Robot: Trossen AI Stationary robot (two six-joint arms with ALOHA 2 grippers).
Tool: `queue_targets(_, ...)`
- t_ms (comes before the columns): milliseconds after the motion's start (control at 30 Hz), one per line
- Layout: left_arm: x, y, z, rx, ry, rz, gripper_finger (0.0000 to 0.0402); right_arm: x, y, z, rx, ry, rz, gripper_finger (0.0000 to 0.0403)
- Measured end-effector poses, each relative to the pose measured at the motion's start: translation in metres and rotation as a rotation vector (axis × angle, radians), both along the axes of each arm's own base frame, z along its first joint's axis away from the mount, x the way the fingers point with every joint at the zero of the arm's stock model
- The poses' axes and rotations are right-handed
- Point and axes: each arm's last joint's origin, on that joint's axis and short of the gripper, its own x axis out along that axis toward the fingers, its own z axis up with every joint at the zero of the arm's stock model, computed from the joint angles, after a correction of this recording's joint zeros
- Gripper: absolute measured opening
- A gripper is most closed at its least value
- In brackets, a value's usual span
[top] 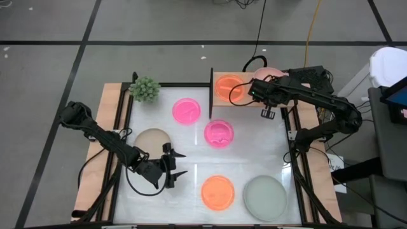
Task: Place and stack plates onto a shelf
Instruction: Stack the light pink plate on top of the light pink plate on the shelf
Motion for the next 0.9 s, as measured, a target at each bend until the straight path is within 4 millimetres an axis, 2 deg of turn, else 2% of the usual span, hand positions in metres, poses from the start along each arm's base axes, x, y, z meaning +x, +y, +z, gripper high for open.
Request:
queue_targets(100,0.0,0.0,0.0,0.0,0.0,0.0,0.0312,0.0,0.0,0.0,0.0,0.001,-0.002,0.0012)
queue_targets(467,0.0,0.0,0.0,-0.002,-0.001,0.001,0.0312,-0.002,0.003,0.002,-0.002,-0.006,-0.017,0.009)
queue_targets(767,0.0,0.0,0.0,-0.003,-0.001,0.001,0.0312,-0.018,0.015,0.018,-0.037,-0.105,-0.03,0.0113)
queue_targets(900,0.0,0.0,0.0,-0.006,-0.002,0.003,0.0312,-0.025,0.022,0.024,0.055,-0.206,-0.044,0.0113)
